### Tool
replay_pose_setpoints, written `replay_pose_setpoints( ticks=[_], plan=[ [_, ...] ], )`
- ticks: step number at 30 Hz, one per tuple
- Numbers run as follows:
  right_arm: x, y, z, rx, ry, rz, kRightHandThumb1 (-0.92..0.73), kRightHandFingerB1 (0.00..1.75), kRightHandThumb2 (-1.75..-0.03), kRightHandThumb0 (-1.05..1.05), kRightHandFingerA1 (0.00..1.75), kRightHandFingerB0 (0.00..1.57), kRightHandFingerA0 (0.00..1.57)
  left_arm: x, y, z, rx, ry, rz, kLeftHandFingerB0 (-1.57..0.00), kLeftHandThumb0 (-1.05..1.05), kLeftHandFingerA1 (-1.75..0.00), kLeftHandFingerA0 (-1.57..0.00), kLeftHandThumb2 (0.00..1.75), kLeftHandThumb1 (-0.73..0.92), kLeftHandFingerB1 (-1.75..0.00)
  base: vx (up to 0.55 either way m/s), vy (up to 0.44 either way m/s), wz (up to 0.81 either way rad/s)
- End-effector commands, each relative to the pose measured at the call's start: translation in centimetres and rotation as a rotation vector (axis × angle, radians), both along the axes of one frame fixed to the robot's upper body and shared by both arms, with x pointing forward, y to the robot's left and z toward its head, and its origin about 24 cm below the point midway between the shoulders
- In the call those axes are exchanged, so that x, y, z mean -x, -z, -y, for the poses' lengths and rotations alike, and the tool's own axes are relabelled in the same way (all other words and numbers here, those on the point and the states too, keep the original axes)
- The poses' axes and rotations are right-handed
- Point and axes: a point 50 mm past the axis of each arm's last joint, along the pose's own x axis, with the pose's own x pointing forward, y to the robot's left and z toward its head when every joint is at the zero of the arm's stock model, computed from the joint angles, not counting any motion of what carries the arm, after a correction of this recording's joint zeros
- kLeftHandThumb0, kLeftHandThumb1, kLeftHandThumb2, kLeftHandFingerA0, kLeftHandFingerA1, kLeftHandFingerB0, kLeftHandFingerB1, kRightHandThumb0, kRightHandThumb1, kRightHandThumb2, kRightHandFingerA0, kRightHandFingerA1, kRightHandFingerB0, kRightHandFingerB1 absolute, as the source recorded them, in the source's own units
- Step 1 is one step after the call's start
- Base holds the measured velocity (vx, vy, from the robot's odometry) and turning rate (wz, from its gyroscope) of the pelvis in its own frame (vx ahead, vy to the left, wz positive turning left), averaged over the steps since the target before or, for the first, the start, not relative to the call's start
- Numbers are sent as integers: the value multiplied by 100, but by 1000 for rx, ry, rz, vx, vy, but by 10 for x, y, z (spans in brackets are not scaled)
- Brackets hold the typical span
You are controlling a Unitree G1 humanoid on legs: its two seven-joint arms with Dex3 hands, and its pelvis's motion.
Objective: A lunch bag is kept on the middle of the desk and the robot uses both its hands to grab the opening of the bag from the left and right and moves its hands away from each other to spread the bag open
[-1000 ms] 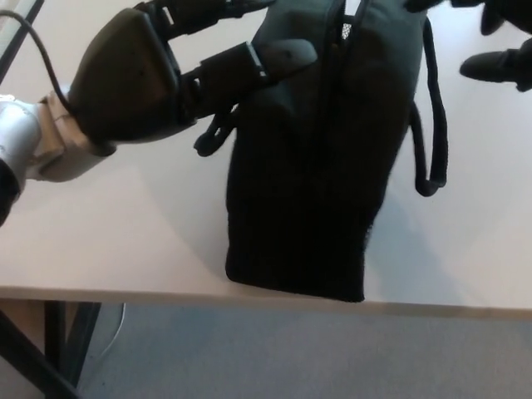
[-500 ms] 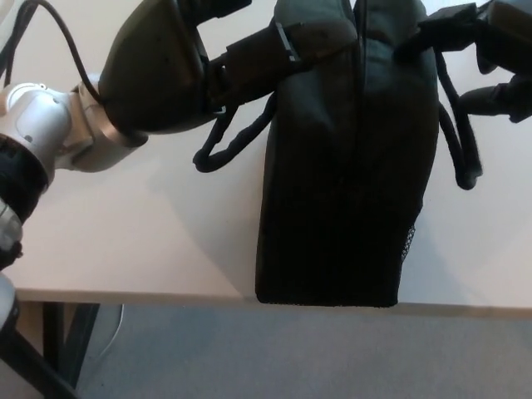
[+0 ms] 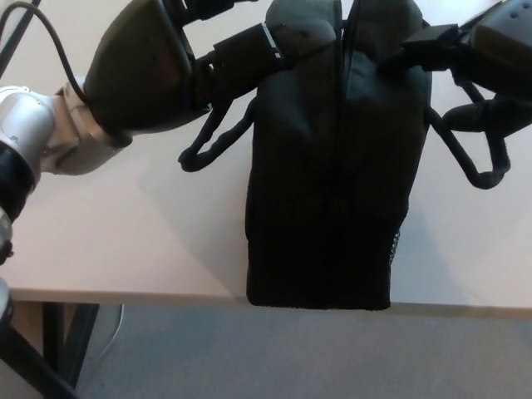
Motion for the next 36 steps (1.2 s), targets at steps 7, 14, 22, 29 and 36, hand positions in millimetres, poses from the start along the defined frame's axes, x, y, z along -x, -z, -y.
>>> replay_pose_setpoints(
  ticks=[7, 14, 22, 29, 36],
  plan=[
    [5, 27, -11, 21, -13, -70, -40, 55, -71, -39, 100, 59, 92, 10, 23, -22, 38, -95, -181, -20, -1, -53, -22, 55, 56, -32, 0, 0, 0],
    [4, 39, -9, 26, -11, -84, -50, 44, -55, -28, 94, 65, 88, 10, 34, -28, 60, -139, -267, -25, -1, -55, -27, 54, 52, -35, 0, 0, 0],
    [6, 46, -14, 7, -30, -104, -53, 46, -55, -27, 97, 63, 86, 12, 53, -31, 13, -191, -309, -13, 1, -59, -22, 86, 36, -50, 0, 0, 0],
    [3, 42, -21, 27, -29, -95, -50, 45, -56, -28, 126, 59, 89, 12, 48, -31, 113, -166, -283, -30, 4, -53, -26, 59, 60, -32, 0, 0, 0],
    [-2, 43, -20, 64, -20, -114, -39, 60, -78, -34, 117, 52, 102, 13, 39, -21, 128, -123, -274, -84, -11, -57, -74, 56, 52, -54, 0, 0, 0]
  ],
)
